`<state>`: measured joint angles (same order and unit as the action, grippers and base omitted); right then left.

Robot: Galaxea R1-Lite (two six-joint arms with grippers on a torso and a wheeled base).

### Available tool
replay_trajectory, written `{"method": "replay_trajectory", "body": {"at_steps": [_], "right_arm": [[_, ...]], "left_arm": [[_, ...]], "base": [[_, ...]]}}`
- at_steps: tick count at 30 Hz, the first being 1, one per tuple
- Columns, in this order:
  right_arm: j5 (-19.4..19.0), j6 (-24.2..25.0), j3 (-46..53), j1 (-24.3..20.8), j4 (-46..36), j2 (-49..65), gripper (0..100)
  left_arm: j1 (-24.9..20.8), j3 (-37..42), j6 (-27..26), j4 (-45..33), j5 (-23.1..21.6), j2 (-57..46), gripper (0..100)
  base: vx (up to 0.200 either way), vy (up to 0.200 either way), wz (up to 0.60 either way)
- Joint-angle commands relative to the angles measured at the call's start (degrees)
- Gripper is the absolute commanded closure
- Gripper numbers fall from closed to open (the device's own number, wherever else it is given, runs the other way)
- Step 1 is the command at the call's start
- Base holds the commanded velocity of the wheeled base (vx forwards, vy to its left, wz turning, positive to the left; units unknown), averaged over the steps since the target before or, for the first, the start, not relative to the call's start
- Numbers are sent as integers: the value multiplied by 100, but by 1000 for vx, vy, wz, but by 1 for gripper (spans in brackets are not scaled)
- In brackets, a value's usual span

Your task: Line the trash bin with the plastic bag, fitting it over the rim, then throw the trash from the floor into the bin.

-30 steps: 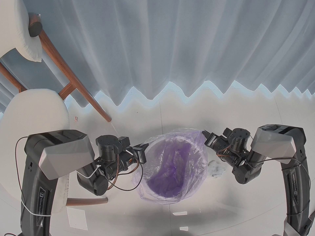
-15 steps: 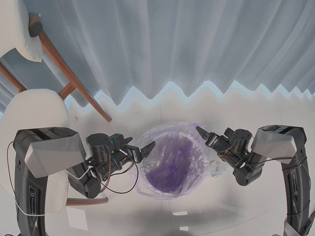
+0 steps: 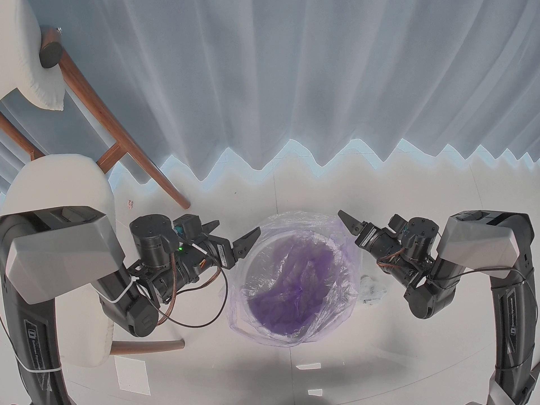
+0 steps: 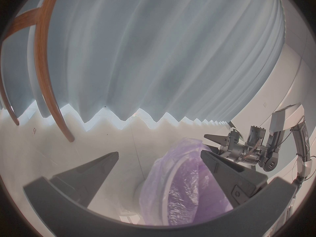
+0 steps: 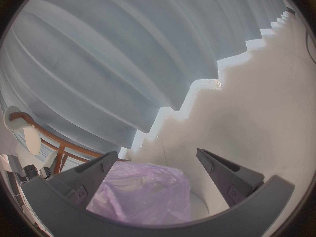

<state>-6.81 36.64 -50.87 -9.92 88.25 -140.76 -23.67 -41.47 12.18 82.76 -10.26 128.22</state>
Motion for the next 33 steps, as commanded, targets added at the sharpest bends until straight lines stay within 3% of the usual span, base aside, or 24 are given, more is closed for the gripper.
{"method": "replay_trajectory", "body": {"at_steps": [1, 9, 19, 33], "right_arm": [[-30, 18, 315, -27, 35, 550, 0], [-74, 53, 930, -344, 140, 1693, 0], [-57, 299, 1281, -845, 140, 2378, 0], [-66, 273, 1220, -889, 114, 2229, 0]], "left_arm": [[-217, 350, 4, -50, -2, -500, 0], [-348, 201, 48, 337, -72, -1124, 0], [-366, -230, 408, 355, -11, -1212, 0], [-463, -28, 373, 337, -81, -1141, 0]], "base": [[0, 0, 0], [0, 0, 0], [-200, 0, 0], [-200, 0, 0]]}}
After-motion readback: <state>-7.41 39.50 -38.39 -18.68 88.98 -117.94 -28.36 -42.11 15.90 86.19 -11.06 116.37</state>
